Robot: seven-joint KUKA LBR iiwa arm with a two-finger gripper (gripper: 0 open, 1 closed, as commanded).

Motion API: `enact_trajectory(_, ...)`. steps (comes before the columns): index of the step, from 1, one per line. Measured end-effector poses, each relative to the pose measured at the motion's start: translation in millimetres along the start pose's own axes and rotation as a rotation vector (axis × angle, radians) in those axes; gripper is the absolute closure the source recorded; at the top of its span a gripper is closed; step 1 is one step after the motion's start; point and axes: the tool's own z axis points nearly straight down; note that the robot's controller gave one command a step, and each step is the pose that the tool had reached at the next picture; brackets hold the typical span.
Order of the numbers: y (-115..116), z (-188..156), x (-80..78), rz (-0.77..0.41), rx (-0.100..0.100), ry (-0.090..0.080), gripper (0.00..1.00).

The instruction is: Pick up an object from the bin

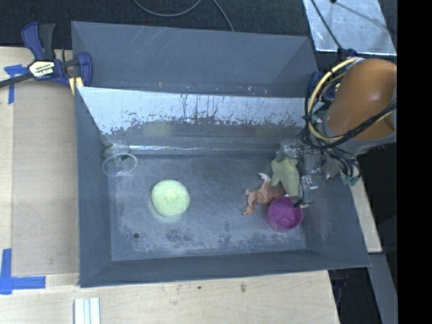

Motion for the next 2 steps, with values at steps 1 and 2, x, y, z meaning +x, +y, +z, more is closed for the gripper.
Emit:
enact_trajectory(1, -11, 12, -23.3, 0.058, 0.001, -0.004, 0.0)
enact_trajectory(2, 23, 43, 35.6, -0.208, 0.007, -0.017, 0.0)
